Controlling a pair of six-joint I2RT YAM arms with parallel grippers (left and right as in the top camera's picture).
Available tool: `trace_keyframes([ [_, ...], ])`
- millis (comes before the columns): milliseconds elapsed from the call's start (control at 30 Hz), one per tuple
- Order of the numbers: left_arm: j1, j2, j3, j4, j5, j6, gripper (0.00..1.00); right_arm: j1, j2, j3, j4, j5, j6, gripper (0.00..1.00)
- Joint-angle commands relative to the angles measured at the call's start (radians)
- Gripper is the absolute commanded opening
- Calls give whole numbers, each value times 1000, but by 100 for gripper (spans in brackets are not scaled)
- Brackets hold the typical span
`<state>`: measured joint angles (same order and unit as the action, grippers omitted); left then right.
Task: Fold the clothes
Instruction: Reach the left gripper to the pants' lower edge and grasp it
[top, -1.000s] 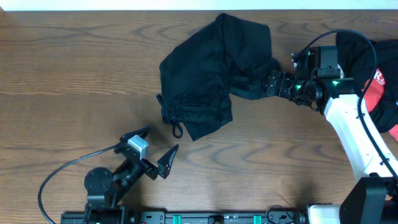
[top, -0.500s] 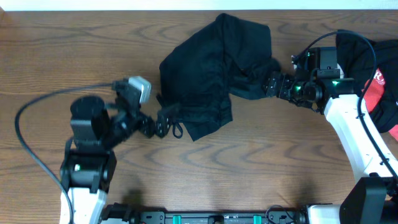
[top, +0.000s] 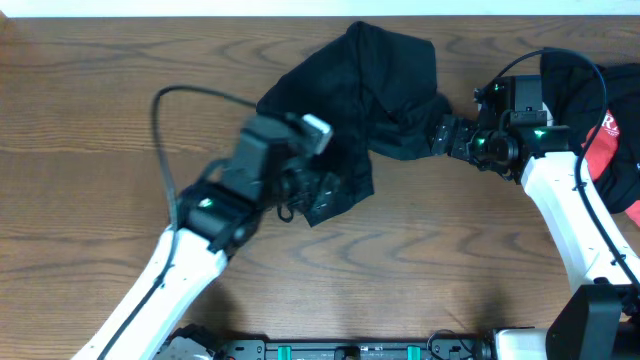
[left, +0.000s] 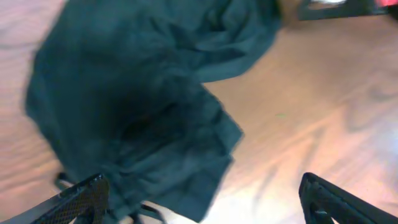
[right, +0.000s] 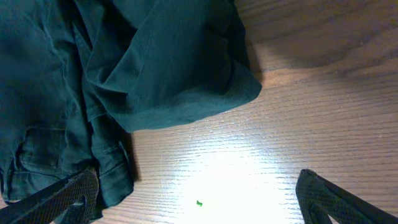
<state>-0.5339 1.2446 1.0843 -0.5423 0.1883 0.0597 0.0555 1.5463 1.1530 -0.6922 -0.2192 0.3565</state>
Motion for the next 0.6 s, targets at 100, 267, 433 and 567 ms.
trace_keyframes([
  [100, -24, 144, 41, 35, -186, -56, 98, -34, 0, -2, 0, 13, 23, 99],
  [267, -41, 253, 41, 80, -87, -73, 98, -120, 0, -2, 1, 8, 82, 99],
  [433, -96, 331, 41, 153, -73, -72, 98, -211, 0, -2, -8, -31, 80, 99],
  [567, -150, 399, 41, 163, -185, -72, 98, -257, 0, -2, -23, -33, 80, 99],
])
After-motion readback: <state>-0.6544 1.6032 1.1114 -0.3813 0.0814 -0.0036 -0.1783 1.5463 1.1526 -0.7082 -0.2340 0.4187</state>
